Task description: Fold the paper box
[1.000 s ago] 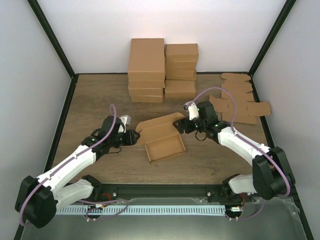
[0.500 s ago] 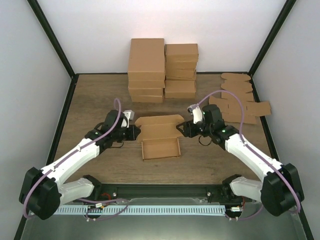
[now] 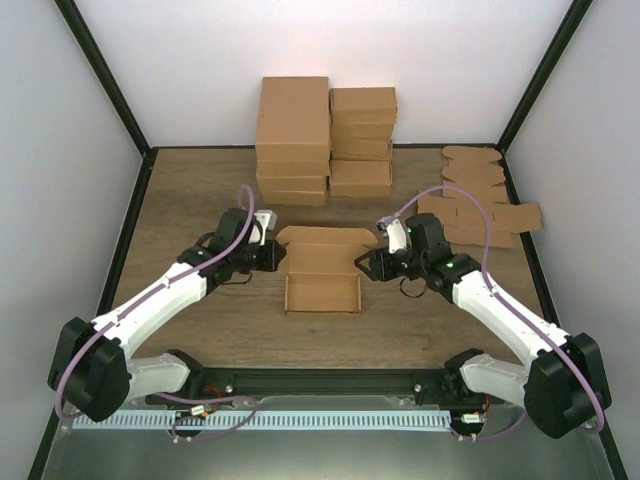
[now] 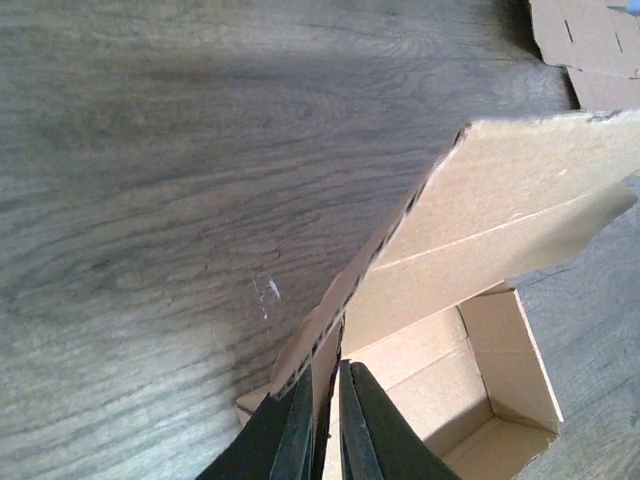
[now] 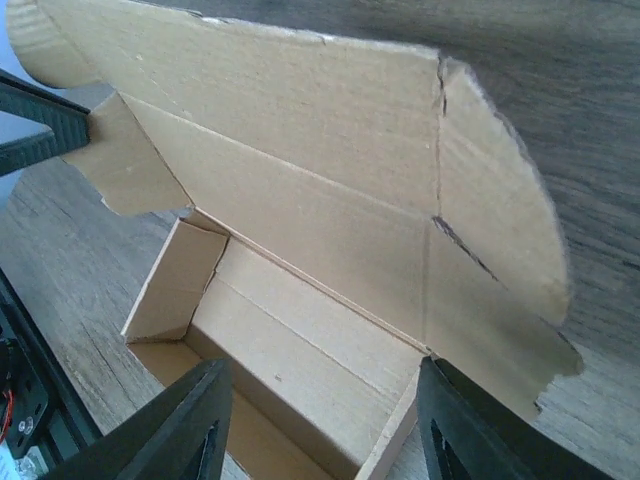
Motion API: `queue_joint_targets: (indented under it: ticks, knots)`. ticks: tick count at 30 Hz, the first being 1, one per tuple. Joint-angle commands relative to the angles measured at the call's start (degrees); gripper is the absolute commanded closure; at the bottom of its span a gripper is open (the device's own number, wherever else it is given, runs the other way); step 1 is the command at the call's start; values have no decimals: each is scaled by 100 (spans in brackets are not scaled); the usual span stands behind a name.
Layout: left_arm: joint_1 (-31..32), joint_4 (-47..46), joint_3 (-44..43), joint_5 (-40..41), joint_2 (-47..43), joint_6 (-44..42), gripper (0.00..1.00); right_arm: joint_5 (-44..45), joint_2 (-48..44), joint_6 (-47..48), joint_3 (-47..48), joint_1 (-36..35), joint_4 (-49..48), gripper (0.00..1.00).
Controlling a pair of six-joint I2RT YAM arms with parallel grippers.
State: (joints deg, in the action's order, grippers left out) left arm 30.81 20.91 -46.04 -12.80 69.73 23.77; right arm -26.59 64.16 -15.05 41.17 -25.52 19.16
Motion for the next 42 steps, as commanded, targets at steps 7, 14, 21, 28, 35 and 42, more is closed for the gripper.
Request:
queue_joint_targets:
  ticks: [7, 14, 21, 28, 35, 42]
  knots:
    - [12, 259, -498, 82, 291, -649, 82, 868, 318, 120, 624, 7, 484, 36]
    - [13, 316, -389, 64, 189, -582, 47, 1455, 420, 226, 854, 9, 552, 26]
    - [-31, 625, -557, 504, 534, -693, 36, 1571, 699, 321, 935, 12, 625, 33]
    - [-59, 581, -598, 330, 670, -707, 33, 1314, 769, 310, 911, 12, 562, 46]
    - [-58, 774, -725, 475, 613, -812, 29, 1666, 877, 497, 1095, 15, 572, 22]
    - [-81, 805, -766, 548, 692, -822, 28, 1240, 1245, 735, 1434, 218, 473, 6]
